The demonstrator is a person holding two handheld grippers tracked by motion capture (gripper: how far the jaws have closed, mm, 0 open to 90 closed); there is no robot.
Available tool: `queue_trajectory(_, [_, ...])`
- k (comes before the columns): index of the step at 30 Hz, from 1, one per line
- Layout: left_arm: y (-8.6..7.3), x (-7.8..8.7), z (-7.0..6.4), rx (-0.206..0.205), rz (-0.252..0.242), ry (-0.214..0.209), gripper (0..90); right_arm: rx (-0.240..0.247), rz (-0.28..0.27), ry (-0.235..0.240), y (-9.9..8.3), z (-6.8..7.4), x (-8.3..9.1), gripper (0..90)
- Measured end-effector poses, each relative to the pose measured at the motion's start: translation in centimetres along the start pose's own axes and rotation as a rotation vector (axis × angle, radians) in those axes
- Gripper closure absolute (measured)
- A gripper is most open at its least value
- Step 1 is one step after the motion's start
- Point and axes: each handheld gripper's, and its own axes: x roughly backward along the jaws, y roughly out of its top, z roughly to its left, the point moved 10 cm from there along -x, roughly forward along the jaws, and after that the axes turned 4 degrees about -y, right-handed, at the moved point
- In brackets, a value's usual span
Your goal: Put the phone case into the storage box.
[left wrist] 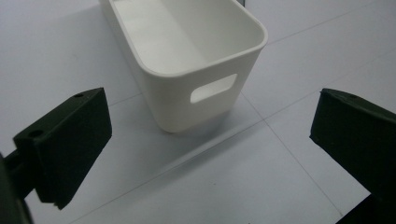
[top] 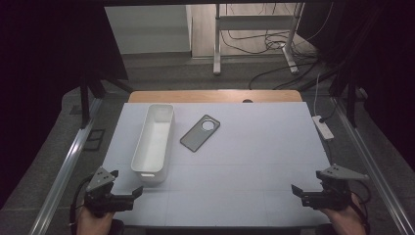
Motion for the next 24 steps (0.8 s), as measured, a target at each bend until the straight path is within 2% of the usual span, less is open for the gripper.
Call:
queue_trajectory(3, [-0.07, -0.03, -0.04, -0.008, 0.009, 0.008, 0.0, 0.013, 0.012, 0.004, -0.05, 0.15, -0.17, 0.0])
queue_trajectory(8, [-0.1, -0.04, 0.1, 0.01, 0.009, 0.0, 0.0, 0.028, 0.026, 0.009, -0.12, 0.32, -0.32, 0.0])
queue_trajectory(15, [-0.22, -0.19, -0.05, 0.012, 0.029, -0.002, 0.0, 0.035, 0.028, 0.009, -0.11, 0.42, -0.35, 0.0])
queue_trajectory(18, [-0.19, -0.13, -0.03, 0.02, 0.022, -0.011, 0.0, 0.042, 0.037, 0.008, -0.18, 0.47, -0.41, 0.0])
queue_trajectory(24, [-0.21, -0.16, -0.21, -0.002, 0.025, -0.01, 0.0, 0.05, 0.045, 0.026, -0.19, 0.7, -0.53, 1.4])
